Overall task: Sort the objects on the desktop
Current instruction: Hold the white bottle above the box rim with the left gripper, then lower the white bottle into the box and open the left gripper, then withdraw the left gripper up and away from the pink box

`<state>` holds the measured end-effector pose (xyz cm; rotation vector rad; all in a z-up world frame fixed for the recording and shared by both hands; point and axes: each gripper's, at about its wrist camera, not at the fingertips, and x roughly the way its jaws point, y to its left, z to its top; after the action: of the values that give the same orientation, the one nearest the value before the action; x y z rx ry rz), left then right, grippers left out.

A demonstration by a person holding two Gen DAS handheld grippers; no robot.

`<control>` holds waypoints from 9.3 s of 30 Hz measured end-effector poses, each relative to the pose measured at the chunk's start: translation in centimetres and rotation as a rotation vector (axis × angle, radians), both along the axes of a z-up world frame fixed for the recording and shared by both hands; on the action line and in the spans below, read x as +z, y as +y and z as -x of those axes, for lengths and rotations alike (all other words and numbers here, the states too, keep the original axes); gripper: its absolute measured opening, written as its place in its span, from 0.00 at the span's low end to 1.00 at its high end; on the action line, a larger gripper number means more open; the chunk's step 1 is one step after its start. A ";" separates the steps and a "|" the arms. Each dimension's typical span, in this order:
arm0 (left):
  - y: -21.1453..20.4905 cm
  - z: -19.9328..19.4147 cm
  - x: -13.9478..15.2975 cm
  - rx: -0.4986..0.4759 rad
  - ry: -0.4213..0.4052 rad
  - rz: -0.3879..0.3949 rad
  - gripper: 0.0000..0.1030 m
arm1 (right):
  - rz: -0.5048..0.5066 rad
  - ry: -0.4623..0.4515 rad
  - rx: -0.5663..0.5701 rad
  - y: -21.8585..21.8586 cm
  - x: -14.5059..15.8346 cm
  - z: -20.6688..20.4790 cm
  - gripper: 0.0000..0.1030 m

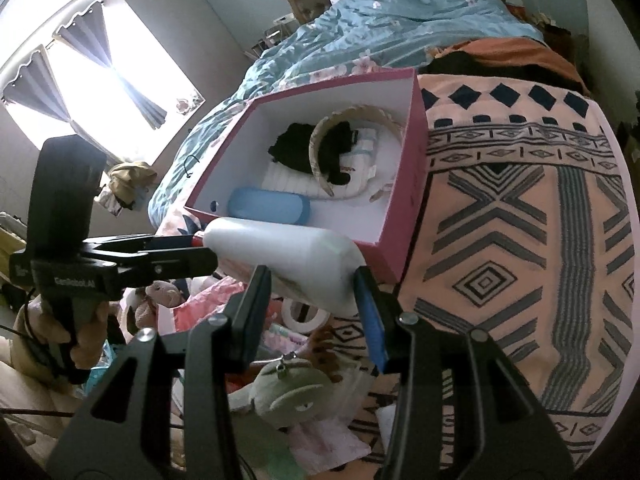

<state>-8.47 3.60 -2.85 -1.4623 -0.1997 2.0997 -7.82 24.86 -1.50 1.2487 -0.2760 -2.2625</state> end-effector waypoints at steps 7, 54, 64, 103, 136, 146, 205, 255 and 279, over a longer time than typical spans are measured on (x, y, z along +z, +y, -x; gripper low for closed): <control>-0.4 0.3 0.8 0.011 0.022 -0.005 0.70 | -0.002 0.009 0.005 -0.4 0.6 0.5 0.45; -1.1 3.6 1.6 0.032 0.045 -0.025 0.70 | -0.013 0.012 0.015 -1.5 1.3 4.3 0.45; -0.9 3.6 1.7 0.028 0.046 -0.030 0.70 | -0.014 0.010 0.008 -1.3 1.1 4.4 0.45; -1.0 4.5 1.2 0.040 0.037 -0.024 0.70 | 0.000 -0.019 0.001 -1.7 0.5 4.8 0.45; -0.8 5.6 -0.6 0.061 -0.010 -0.019 0.70 | 0.002 -0.064 -0.025 -1.7 -1.2 6.1 0.45; -0.8 5.9 -1.3 0.061 -0.021 -0.015 0.70 | -0.001 -0.075 -0.033 -1.7 -1.7 6.2 0.45; 0.0 7.6 -4.5 0.051 -0.106 0.045 0.70 | -0.025 -0.117 -0.069 -1.9 -2.9 6.6 0.45; 1.7 8.3 -5.8 0.027 -0.035 0.134 0.72 | -0.115 -0.091 -0.052 -3.9 -3.4 8.0 0.45; -3.8 0.5 -3.4 0.161 0.013 0.124 1.00 | -0.010 -0.010 0.028 -6.3 -2.1 0.8 0.77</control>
<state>-8.98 -0.19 -6.30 -1.5491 -0.1902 2.2861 -8.60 18.60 -3.58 1.2615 -0.2501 -2.2374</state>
